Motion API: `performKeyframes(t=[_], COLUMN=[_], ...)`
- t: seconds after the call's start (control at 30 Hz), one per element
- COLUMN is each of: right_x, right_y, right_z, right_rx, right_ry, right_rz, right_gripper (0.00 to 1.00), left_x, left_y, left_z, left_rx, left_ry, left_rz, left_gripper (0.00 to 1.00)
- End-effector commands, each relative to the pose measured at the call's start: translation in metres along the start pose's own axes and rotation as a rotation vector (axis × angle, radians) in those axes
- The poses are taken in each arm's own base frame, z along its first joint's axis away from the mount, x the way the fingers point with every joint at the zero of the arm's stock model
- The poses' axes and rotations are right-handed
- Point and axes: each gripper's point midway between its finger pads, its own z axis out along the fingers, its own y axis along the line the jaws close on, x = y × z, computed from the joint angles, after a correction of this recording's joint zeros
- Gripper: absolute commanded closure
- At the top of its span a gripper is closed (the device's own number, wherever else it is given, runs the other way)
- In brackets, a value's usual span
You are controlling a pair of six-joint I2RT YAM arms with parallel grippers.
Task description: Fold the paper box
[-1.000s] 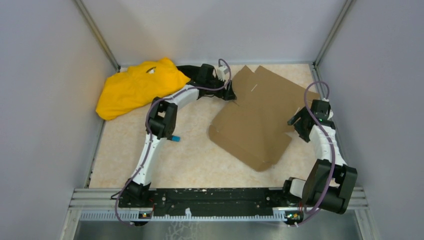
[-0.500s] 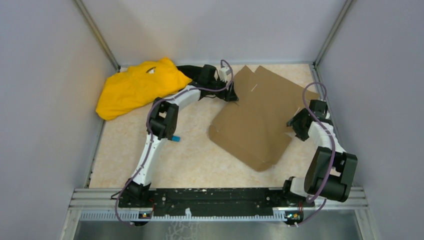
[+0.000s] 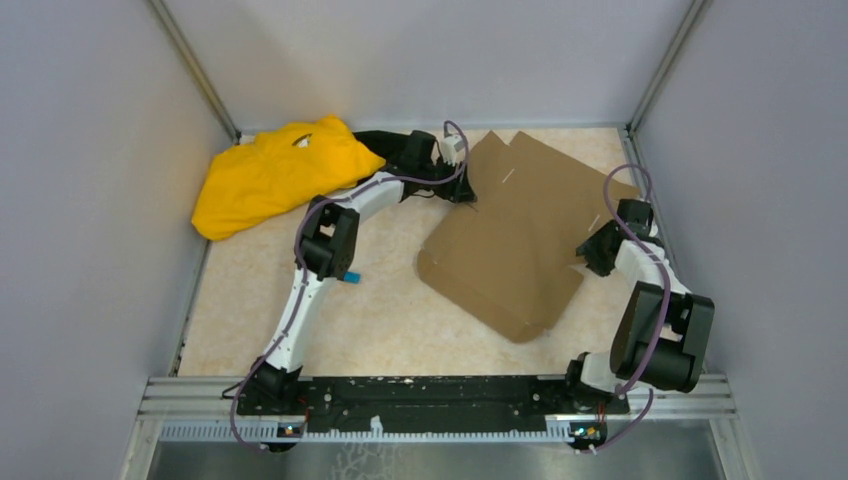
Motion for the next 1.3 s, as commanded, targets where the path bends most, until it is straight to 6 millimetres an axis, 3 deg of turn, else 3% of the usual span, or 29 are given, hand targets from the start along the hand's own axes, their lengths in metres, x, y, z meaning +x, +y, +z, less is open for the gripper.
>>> performKeyframes(t=[0.0,0.23,0.43,0.67,0.87,1.27], right_x=[-0.014,-0.015,-0.016,-0.021,-0.012,0.020], right_y=[0.006,0.005,0.007,0.018,0.040,0.084], right_z=[0.003,0.005,0.008,0.007,0.009,0.020], right_rx=[-0.021,-0.016,-0.025,-0.037,-0.037,-0.069], right_ry=[-0.040,-0.040,-0.037,-0.024,-0.010,0.067], right_rz=[0.002,-0.010,-0.042,-0.142,-0.242,-0.441], right_gripper=[0.63,0.79,0.96,0.99,0.99,1.00], left_x=[-0.010,-0.010,-0.010,-0.006,0.009,0.069], left_y=[-0.009,-0.011,-0.013,-0.014,-0.015,-0.016], left_z=[0.005,0.006,-0.001,-0.024,-0.050,-0.111], left_rx=[0.022,0.020,-0.046,-0.173,-0.254,-0.415], left_ry=[-0.016,-0.011,-0.008,-0.005,0.000,0.081], left_rz=[0.005,-0.010,0.006,0.023,-0.007,-0.054], left_gripper=[0.46,0.67,0.73,0.77,0.79,0.82])
